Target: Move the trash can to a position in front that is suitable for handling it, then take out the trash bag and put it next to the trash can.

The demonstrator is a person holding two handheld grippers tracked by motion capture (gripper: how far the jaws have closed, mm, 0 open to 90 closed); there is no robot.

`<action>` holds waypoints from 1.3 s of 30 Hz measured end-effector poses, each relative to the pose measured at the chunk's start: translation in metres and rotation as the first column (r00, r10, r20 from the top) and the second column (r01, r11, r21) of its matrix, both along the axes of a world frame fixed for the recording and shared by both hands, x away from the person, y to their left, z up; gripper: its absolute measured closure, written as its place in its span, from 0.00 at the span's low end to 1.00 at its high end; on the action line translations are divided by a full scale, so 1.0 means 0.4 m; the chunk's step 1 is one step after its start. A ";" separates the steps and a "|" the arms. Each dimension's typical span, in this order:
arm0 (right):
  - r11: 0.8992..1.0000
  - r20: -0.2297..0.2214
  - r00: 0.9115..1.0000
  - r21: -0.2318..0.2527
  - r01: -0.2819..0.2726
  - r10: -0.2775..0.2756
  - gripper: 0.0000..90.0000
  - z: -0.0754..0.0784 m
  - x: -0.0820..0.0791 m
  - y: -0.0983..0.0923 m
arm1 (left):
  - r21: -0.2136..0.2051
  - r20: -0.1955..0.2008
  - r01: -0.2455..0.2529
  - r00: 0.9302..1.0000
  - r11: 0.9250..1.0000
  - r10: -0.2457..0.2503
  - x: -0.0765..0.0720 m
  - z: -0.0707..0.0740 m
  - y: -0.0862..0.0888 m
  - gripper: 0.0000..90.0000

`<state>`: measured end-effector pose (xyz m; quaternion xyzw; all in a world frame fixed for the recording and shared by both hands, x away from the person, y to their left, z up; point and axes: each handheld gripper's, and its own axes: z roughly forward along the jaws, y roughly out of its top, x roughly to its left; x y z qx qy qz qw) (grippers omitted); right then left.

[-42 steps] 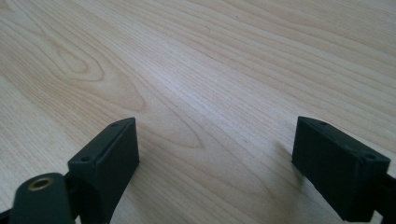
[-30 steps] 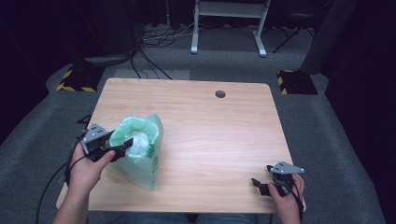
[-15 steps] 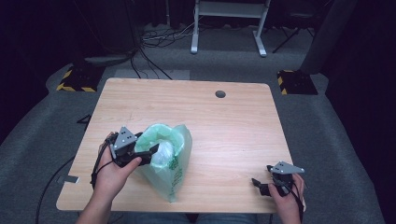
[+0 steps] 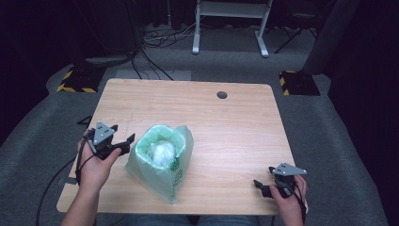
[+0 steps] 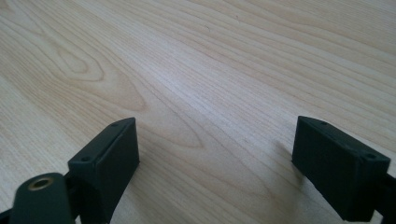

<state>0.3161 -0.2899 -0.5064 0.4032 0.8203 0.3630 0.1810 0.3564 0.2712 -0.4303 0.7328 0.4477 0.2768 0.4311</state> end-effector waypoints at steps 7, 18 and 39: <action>1.000 0.000 1.000 0.000 0.000 0.000 0.16 0.000 0.000 0.000 | -0.005 -0.043 0.102 0.994 0.995 -0.103 -0.029 -0.059 -0.043 0.34; 1.000 -0.001 1.000 0.000 0.001 -0.001 0.16 0.000 0.000 0.000 | -0.021 -0.054 0.188 0.981 0.982 -0.188 -0.045 -0.086 -0.143 0.35; 1.000 -0.002 1.000 0.003 -0.006 0.006 0.18 0.001 -0.001 0.001 | 0.022 -0.098 0.293 0.952 0.956 -0.290 -0.107 -0.084 -0.236 0.28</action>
